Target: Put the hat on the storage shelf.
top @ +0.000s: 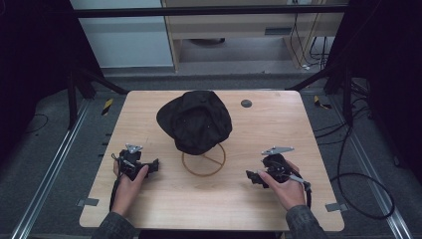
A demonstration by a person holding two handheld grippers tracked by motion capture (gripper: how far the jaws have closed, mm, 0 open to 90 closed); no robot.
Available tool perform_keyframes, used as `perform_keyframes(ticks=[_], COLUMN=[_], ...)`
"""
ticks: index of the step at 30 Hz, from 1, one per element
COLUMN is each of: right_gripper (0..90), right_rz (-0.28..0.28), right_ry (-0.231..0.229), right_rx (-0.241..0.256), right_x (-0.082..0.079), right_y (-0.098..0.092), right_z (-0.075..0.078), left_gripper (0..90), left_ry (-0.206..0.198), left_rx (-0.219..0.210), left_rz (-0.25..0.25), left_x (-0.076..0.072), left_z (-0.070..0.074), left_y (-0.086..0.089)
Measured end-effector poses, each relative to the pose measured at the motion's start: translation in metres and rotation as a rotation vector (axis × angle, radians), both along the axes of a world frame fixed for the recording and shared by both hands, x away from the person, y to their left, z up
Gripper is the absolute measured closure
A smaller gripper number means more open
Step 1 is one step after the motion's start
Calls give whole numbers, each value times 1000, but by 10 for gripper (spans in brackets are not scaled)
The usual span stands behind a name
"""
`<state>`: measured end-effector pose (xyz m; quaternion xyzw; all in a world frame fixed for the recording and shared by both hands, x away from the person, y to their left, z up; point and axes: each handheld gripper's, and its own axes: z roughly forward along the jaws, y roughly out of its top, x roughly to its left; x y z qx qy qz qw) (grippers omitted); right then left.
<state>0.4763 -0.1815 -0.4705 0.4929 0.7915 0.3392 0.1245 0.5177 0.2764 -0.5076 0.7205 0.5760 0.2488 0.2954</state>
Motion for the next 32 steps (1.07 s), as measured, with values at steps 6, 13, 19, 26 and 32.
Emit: perform_keyframes(ticks=[6, 13, 19, 26, 32], right_gripper=[139, 130, 106, 73, 71], right_rz=[-10, -24, -32, -20, -32], right_ry=[7, -29, -66, -120, -155], right_rx=[-3, -11, -38, -98, -84], right_x=[6, 7, 5, 0, -3], right_y=[9, 14, 18, 25, 24], right_z=[-20, -29, -32, -38, -41], left_gripper=[0, 0, 0, 0, 0], left_ry=[0, -1, 0, -1, -1], left_rx=[0, -1, 1, -1, -1], left_rz=[-3, 4, 9, 6, 7], left_x=[1, 4, 7, 11, 11], left_z=[0, 0, 0, 0, 0], left_y=[0, 2, 5, 8, 8])
